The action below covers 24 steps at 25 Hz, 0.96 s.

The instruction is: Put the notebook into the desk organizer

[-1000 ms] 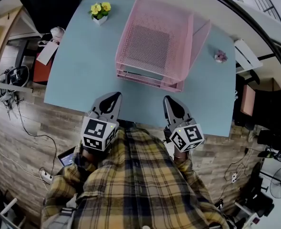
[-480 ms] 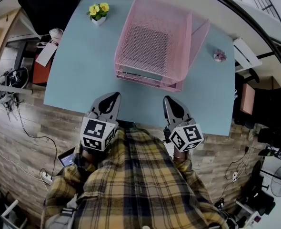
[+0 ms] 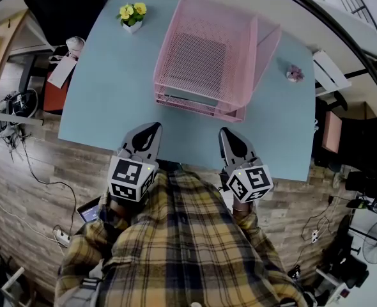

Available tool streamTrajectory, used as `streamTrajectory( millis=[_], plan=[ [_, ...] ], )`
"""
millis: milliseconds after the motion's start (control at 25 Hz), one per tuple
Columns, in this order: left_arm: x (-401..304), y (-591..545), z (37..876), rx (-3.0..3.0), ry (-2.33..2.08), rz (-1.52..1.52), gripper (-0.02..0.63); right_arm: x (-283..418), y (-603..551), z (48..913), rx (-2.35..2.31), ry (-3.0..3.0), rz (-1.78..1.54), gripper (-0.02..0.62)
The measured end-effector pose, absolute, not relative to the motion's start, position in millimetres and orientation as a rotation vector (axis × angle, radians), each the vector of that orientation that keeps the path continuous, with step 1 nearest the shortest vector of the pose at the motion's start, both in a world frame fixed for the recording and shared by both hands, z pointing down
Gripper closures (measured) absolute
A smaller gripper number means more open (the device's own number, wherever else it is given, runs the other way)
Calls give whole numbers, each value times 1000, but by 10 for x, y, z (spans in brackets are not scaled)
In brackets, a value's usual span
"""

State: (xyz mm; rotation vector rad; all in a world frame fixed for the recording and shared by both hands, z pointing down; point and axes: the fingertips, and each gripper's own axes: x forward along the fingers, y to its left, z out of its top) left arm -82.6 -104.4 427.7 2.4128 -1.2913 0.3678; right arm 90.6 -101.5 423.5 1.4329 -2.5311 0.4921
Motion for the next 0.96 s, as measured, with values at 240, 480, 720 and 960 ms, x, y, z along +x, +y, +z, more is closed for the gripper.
streamTrajectory(
  millis=[240, 480, 720, 960],
  plan=[
    [-830, -1053, 4279, 2414, -1295, 369, 614, 910, -1014, 4238, 1441, -2526, 486, 594],
    [-847, -1060, 4284, 2418, -1302, 370, 614, 925, -1004, 4256, 1449, -2516, 479, 594],
    [-844, -1088, 4280, 2425, -1299, 376, 614, 945, -999, 4262, 1458, -2509, 485, 594],
    [-822, -1131, 4270, 2449, -1287, 400, 614, 932, -1008, 4269, 1450, -2508, 482, 594]
  ],
)
